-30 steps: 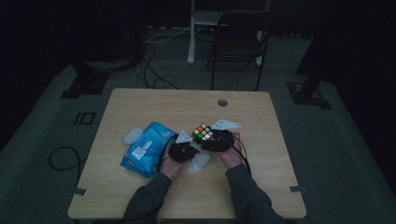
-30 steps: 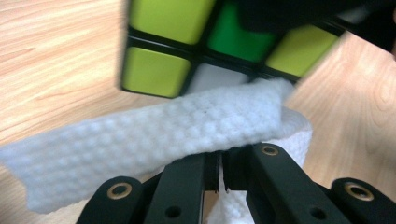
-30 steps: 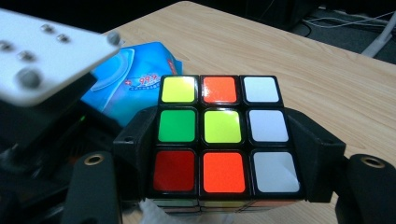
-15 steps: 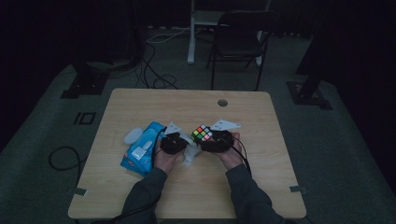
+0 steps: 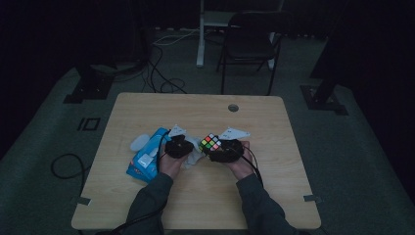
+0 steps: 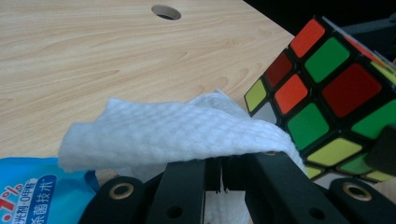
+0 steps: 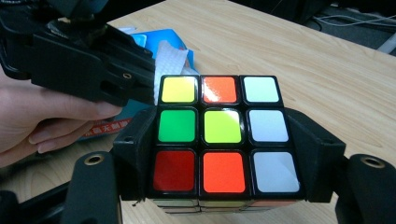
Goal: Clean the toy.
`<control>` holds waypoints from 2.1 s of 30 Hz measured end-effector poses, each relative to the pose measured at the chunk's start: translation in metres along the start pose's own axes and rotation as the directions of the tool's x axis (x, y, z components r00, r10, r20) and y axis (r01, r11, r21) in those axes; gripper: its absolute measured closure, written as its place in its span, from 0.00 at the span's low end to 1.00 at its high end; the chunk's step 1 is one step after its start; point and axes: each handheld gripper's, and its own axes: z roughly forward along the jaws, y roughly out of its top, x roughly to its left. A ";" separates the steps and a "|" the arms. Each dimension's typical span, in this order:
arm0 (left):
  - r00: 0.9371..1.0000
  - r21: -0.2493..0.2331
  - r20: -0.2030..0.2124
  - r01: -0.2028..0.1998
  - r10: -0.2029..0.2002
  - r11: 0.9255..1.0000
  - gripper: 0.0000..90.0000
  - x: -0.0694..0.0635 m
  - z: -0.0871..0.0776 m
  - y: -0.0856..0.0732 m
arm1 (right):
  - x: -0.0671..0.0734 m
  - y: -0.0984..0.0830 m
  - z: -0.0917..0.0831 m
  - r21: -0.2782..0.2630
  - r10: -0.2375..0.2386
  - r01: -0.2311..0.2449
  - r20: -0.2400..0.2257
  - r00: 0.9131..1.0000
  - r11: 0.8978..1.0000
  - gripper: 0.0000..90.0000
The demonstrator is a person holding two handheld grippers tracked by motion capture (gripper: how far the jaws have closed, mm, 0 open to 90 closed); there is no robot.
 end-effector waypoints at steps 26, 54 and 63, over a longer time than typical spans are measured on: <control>0.999 0.043 0.050 -0.022 0.019 0.999 0.98 -0.012 0.014 -0.012 | -0.002 0.004 -0.003 -0.024 0.014 -0.014 0.005 1.000 1.000 0.38; 0.998 0.002 0.059 -0.003 0.003 1.000 0.98 -0.001 -0.003 0.012 | 0.016 -0.019 0.009 0.051 -0.081 0.084 -0.067 0.994 0.995 0.38; 0.991 0.036 0.132 -0.023 0.018 0.999 0.96 -0.002 0.000 0.022 | 0.024 -0.019 0.013 0.059 -0.119 0.124 -0.089 0.989 0.991 0.38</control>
